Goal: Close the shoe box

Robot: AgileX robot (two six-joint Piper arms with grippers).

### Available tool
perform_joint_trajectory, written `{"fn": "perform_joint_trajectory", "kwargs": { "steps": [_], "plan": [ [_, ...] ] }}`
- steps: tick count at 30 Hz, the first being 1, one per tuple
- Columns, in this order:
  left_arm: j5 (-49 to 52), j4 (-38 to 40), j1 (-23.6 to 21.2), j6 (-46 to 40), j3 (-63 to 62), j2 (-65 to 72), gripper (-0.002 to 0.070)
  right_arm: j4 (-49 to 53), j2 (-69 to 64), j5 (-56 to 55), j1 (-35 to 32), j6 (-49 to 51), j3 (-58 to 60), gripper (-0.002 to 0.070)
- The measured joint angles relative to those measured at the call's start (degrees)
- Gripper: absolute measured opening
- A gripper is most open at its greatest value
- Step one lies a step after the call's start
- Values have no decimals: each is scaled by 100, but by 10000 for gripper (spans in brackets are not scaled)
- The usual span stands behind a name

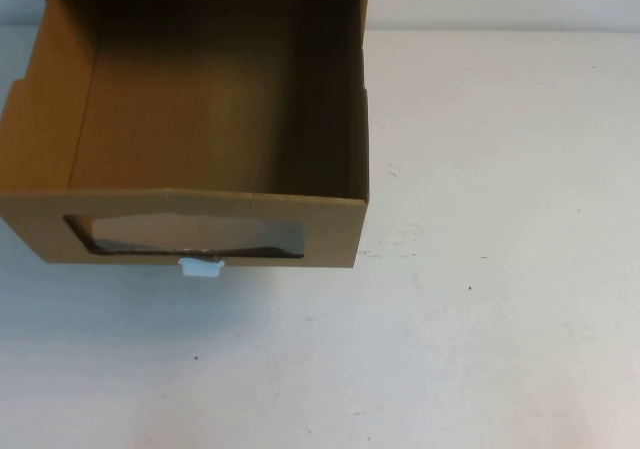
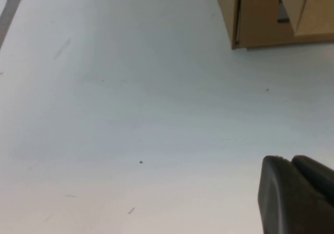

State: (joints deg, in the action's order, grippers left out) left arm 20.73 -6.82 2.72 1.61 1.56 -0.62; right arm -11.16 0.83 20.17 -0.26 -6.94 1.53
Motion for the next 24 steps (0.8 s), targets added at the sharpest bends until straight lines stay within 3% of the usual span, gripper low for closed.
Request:
{"fn": "perform_joint_trajectory", "kwargs": {
  "steps": [11, 17, 24],
  "plan": [
    [-991, 1622, 0, 1222, 0, 0, -5, 0, 0, 0, 0, 0, 0, -11],
    [-1782, 1871, 0, 1457, 0, 0, -5, 0, 0, 0, 0, 0, 0, -11],
    [-105, 1865, 0, 1033, -1688, 773, -5, 0, 0, 0, 0, -8, 0, -11]
  ]
}}
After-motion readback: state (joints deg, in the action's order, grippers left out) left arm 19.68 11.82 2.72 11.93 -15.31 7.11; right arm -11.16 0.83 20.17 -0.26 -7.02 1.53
